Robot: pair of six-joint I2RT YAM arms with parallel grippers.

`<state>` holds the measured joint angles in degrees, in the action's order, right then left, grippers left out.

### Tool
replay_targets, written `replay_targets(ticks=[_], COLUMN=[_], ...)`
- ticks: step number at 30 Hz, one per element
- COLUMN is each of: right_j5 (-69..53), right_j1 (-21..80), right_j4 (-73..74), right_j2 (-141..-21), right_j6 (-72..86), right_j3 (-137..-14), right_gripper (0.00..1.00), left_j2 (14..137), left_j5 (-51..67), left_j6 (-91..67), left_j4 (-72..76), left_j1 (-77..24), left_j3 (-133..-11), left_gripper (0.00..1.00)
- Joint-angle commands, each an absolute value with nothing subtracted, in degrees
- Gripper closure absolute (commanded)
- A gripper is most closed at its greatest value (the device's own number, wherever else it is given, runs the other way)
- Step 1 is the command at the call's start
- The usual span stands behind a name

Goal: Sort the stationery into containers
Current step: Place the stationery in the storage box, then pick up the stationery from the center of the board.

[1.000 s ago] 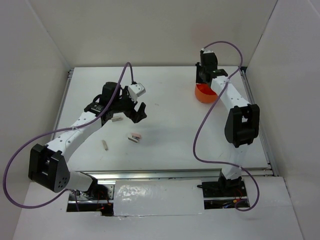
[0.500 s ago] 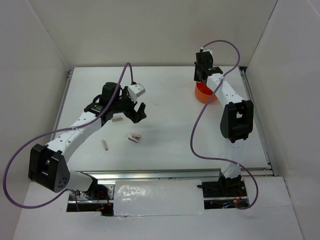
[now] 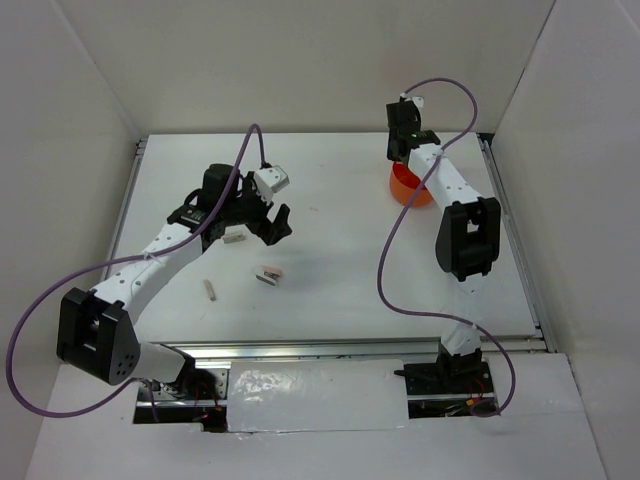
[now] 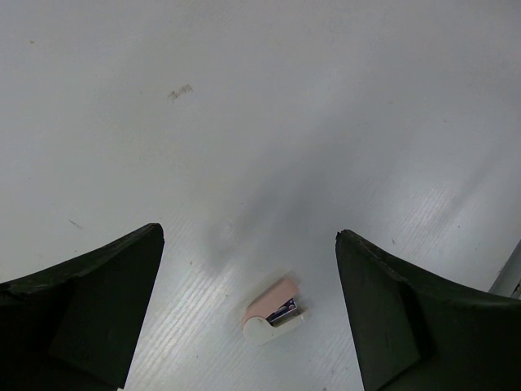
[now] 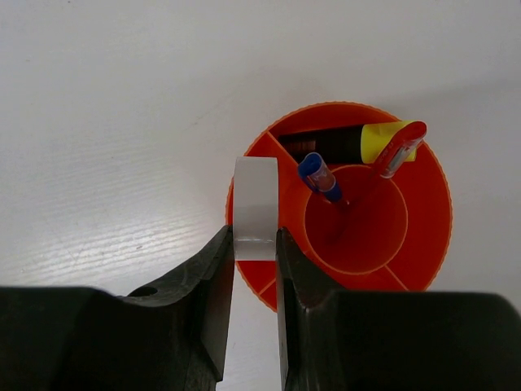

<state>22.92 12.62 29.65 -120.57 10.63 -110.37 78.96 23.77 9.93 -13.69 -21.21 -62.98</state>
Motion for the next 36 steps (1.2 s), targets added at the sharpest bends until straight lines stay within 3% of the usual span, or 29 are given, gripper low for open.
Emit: replay_targets(ticks=[1, 5, 9, 16, 25, 29, 32, 36], right_j5=[25.05, 25.05, 23.82, 22.15, 18.98, 13.9, 6.08, -3.59], right_j1=[13.27, 13.27, 13.18, 13.36, 15.03, 15.73, 15.91, 15.47], right_j4=[30.5, 31.2, 31.55, 31.73, 32.51, 33.58, 32.78, 34.88], right_j2=[-120.59, -120.5, -120.15, -118.83, -114.08, -108.91, -103.02, -98.27], right_j6=[11.51, 11.16, 10.99, 11.25, 10.81, 10.28, 8.44, 5.55], right_j3=[-112.94, -112.85, -112.5, -111.09, -111.35, -110.31, -104.44, -99.85], right_gripper=[0.9, 0.89, 0.77, 0.42, 0.41, 0.45, 0.45, 0.43], left_j2=[77.34, 77.34, 77.43, 77.26, 75.68, 73.83, 73.13, 74.79], left_j5=[24.52, 24.7, 24.7, 24.52, 25.58, 29.43, 36.78, 42.01], left_j6=[9.58, 9.76, 9.84, 9.67, 7.74, 10.1, 20.88, 50.69], left_j4=[-11.78, -11.87, -11.87, -11.87, -12.57, -17.74, -28.7, -47.52], left_j1=[-20.83, -20.74, -20.74, -20.66, -17.41, -11.01, -3.91, 6.13], left_j3=[-62.93, -62.93, -63.19, -63.37, -63.02, -63.54, -64.24, -64.87], left_gripper=[0.01, 0.01, 0.01, 0.01, 0.01, 0.02, 0.05, 0.13])
